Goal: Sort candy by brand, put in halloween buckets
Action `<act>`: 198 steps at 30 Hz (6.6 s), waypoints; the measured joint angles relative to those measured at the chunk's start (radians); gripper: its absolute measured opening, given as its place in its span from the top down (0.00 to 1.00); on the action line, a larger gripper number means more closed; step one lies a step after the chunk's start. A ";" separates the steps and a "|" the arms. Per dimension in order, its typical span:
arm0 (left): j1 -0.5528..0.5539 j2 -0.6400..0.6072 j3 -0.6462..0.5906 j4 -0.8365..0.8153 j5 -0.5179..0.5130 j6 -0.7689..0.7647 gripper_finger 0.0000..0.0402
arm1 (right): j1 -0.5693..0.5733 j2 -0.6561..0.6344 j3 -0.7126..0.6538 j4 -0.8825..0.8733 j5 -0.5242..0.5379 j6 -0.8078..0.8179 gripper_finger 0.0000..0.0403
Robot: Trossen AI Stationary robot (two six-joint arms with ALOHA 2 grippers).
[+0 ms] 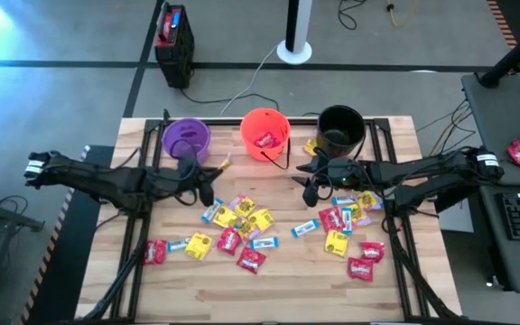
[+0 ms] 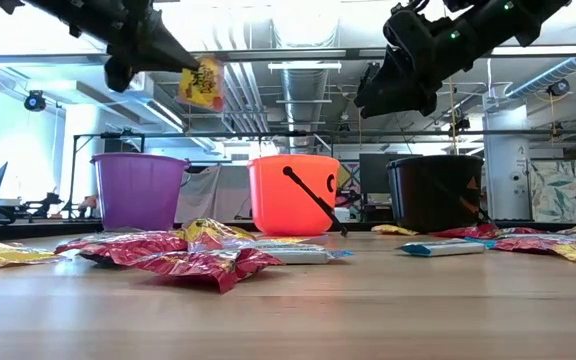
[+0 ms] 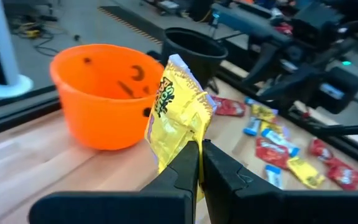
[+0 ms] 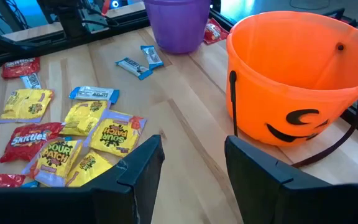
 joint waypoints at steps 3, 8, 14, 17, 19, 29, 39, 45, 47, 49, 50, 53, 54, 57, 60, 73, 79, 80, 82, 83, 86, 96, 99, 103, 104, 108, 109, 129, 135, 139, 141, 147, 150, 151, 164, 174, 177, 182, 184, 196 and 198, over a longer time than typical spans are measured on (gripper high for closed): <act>0.000 -0.006 0.006 -0.044 -0.017 -0.008 1.00 | 0.000 0.000 0.000 0.000 0.000 0.000 0.59; 0.002 -0.018 -0.002 -0.074 -0.027 -0.028 1.00 | 0.000 0.000 0.000 0.000 0.007 0.015 0.59; 0.002 -0.018 -0.010 -0.078 -0.027 -0.036 1.00 | 0.000 0.000 0.000 -0.001 0.008 0.026 0.59; 0.002 -0.018 -0.010 -0.078 -0.027 -0.040 1.00 | 0.000 0.000 0.000 -0.001 0.008 0.026 0.59; 0.002 -0.018 -0.010 -0.078 -0.027 -0.040 1.00 | 0.000 0.000 0.000 -0.002 0.008 0.026 0.59; 0.002 -0.021 0.034 -0.209 -0.227 -0.121 1.00 | 0.000 0.000 0.000 -0.003 0.008 0.035 0.59; 0.166 -0.019 0.133 -0.680 -0.382 -0.339 1.00 | 0.000 0.000 0.000 -0.002 0.008 0.037 0.59; 0.380 -0.018 0.111 -0.678 -0.252 -0.254 1.00 | 0.000 0.000 0.000 0.000 0.008 0.047 0.59; 0.439 -0.018 0.105 -0.676 -0.213 -0.227 1.00 | 0.000 0.000 0.000 0.000 0.008 0.054 0.59; 0.477 -0.018 0.099 -0.676 -0.199 -0.224 1.00 | 0.000 0.000 0.000 -0.001 0.008 0.054 0.59; 0.488 -0.018 0.097 -0.676 -0.200 -0.221 1.00 | 0.000 0.000 0.000 -0.001 0.008 0.054 0.59; 0.496 -0.018 0.092 -0.676 -0.199 -0.198 1.00 | 0.000 0.000 0.000 -0.001 0.008 0.054 0.59; 0.496 -0.018 0.091 -0.675 -0.199 -0.193 1.00 | 0.000 0.000 0.000 -0.001 0.008 0.054 0.59; 0.496 -0.018 0.087 -0.674 -0.187 -0.182 1.00 | 0.000 0.000 0.000 -0.001 0.008 0.054 0.59; 0.496 -0.017 0.086 -0.667 -0.170 -0.181 1.00 | 0.000 0.000 0.000 -0.001 0.008 0.054 0.59; 0.496 -0.017 0.085 -0.655 -0.154 -0.156 0.69 | 0.000 0.000 0.000 -0.003 0.008 0.054 0.59; 0.461 -0.019 0.092 -0.625 -0.110 -0.102 0.59 | 0.000 0.000 0.000 -0.007 0.006 0.057 0.59; 0.439 -0.020 0.093 -0.596 -0.087 -0.072 0.58 | 0.000 0.000 0.000 -0.007 0.000 0.051 0.59; 0.377 -0.021 0.092 -0.517 -0.036 0.011 0.58 | 0.000 0.000 0.000 -0.007 -0.034 0.042 0.59; 0.336 -0.021 0.090 -0.470 -0.012 0.055 0.58 | 0.000 0.000 0.000 -0.007 -0.062 0.042 0.59; 0.213 -0.020 0.088 -0.354 0.060 0.153 0.58 | 0.006 0.000 0.018 -0.068 -0.106 0.078 0.59; -0.135 0.007 0.087 -0.223 0.106 0.203 0.60 | 0.184 0.022 0.161 -0.527 -0.225 0.106 0.59; -0.178 0.029 0.087 -0.187 0.105 0.213 0.60 | 0.256 0.045 0.178 -0.592 -0.222 0.098 0.59; -0.192 0.061 0.087 -0.155 0.041 0.237 0.60 | 0.328 0.104 0.210 -0.657 -0.175 0.147 0.59; -0.192 0.067 0.087 -0.153 0.032 0.248 0.60 | 0.338 0.125 0.219 -0.676 -0.164 0.167 0.59; -0.191 0.084 0.089 -0.147 0.026 0.299 0.60 | 0.367 0.216 0.259 -0.725 -0.131 0.184 0.59; -0.191 0.088 0.094 -0.147 0.027 0.311 0.60 | 0.371 0.240 0.270 -0.729 -0.123 0.176 0.59; -0.190 0.094 0.099 -0.144 -0.053 0.339 0.60 | 0.375 0.527 0.391 -0.787 -0.114 -0.044 0.46; -0.190 0.094 0.098 -0.144 -0.054 0.341 0.60 | 0.372 0.532 0.385 -0.785 -0.070 -0.054 0.47; -0.190 0.094 0.098 -0.143 -0.098 0.344 0.60 | 0.367 0.541 0.384 -0.766 -0.071 -0.071 0.47; -0.190 0.094 0.098 -0.143 -0.109 0.344 0.60 | 0.364 0.546 0.380 -0.750 -0.072 -0.082 0.47; -0.190 0.094 0.098 -0.144 -0.114 0.344 0.60 | 0.343 0.573 0.375 -0.685 -0.095 -0.125 0.47; -0.190 0.094 0.098 -0.144 -0.114 0.343 0.60 | 0.332 0.593 0.371 -0.687 -0.115 -0.144 0.47; -0.190 0.094 0.098 -0.144 -0.114 0.344 0.60 | 0.328 0.597 0.371 -0.676 -0.129 -0.150 0.47; -0.187 0.094 0.097 -0.140 -0.131 0.370 0.60 | 0.325 0.660 0.368 -0.656 -0.173 -0.203 0.57; -0.177 0.094 0.097 -0.137 -0.132 0.385 0.60 | 0.296 0.658 0.366 -0.652 -0.211 -0.220 0.78; -0.177 0.094 0.097 -0.137 -0.132 0.386 0.60 | 0.296 0.656 0.366 -0.650 -0.208 -0.220 0.77; -0.177 0.094 0.097 -0.137 -0.132 0.388 0.60 | 0.296 0.646 0.371 -0.654 -0.208 -0.210 0.77; -0.177 0.094 0.097 -0.137 -0.132 0.388 0.60 | 0.296 0.634 0.375 -0.657 -0.206 -0.210 0.77; -0.177 0.094 0.094 -0.137 -0.132 0.388 0.60 | 0.295 0.568 0.383 -0.658 -0.201 -0.184 0.86; -0.177 0.094 0.094 -0.136 -0.132 0.388 0.60 | 0.295 0.567 0.383 -0.658 -0.201 -0.183 0.89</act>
